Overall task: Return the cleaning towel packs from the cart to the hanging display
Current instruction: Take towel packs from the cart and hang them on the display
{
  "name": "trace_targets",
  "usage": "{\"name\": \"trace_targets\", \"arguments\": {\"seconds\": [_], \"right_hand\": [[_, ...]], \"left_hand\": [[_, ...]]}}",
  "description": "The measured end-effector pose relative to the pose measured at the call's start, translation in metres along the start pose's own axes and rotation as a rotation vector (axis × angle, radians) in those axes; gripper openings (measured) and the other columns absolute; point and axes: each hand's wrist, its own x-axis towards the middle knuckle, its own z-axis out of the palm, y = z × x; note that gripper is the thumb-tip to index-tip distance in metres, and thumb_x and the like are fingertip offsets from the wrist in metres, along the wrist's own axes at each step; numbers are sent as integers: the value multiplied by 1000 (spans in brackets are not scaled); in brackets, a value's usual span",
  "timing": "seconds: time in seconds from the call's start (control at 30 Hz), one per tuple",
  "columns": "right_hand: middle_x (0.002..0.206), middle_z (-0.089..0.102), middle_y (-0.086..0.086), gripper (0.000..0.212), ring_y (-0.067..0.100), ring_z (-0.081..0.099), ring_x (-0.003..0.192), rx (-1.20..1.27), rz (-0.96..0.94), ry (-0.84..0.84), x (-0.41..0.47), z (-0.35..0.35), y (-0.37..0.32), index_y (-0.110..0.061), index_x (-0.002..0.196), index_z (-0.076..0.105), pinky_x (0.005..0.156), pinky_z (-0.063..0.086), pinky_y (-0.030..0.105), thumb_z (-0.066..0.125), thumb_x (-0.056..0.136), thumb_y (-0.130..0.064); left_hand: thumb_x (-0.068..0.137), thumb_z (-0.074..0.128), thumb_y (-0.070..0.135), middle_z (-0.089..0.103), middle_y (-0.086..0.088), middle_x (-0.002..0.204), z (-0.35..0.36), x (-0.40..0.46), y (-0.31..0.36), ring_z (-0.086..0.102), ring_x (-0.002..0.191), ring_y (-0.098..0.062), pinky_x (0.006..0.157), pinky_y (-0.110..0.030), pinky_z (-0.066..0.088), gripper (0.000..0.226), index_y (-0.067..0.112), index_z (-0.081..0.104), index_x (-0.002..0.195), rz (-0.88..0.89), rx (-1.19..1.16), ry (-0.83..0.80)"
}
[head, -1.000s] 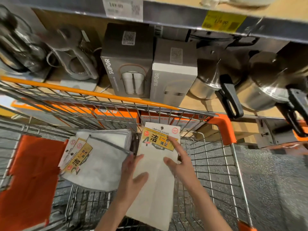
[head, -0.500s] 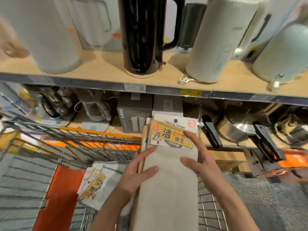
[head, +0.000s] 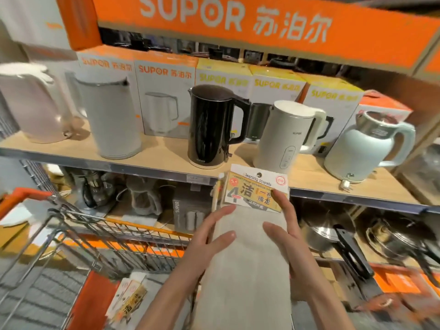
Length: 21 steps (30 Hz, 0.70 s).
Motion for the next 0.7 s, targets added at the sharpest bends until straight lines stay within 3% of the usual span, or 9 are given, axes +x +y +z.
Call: {"name": "trace_targets", "arguments": {"seconds": [0.23, 0.37, 0.43, 0.57, 0.7], "right_hand": [[136, 50, -9, 69, 26, 60, 115, -24, -80, 68, -25, 8, -38, -52, 132, 38, 88, 53, 50, 61, 76, -18], [129, 53, -18, 71, 20, 62, 111, -57, -139, 156, -48, 20, -49, -52, 131, 38, 77, 56, 35, 64, 73, -21], [126, 52, -28, 73, 6, 61, 110, -110, -187, 249, -65, 31, -52, -54, 132, 38, 73, 55, 24, 65, 70, -26], [124, 40, -49, 72, -20, 45, 113, -283, -270, 477, -106, 63, -51, -60, 133, 31, 76, 48, 7, 65, 75, -34], [122, 33, -56, 68, -31, 35, 111, -376, -283, 673, -162, 97, -45, -53, 135, 29, 75, 38, -5, 65, 81, -30]], "left_hand": [[74, 71, 34, 53, 6, 129, 10, -8, 35, 63, 106, -12, 81, -33, 56, 36, 37, 64, 109, 64, 27, -141], [71, 71, 27, 53, 6, 122, 12, -18, 49, 63, 97, -4, 74, -26, 55, 31, 40, 66, 99, 125, 19, -196], [69, 70, 25, 60, 13, 113, 10, -26, 53, 64, 97, -6, 80, -30, 56, 31, 38, 66, 97, 155, 19, -231], [65, 72, 20, 65, 19, 101, -1, -42, 55, 66, 89, -3, 65, -17, 53, 32, 32, 68, 95, 155, -64, -369], [55, 76, 37, 61, 4, 116, -6, -68, 53, 68, 94, -15, 66, -24, 55, 46, 32, 67, 100, 77, -81, -543]]}}
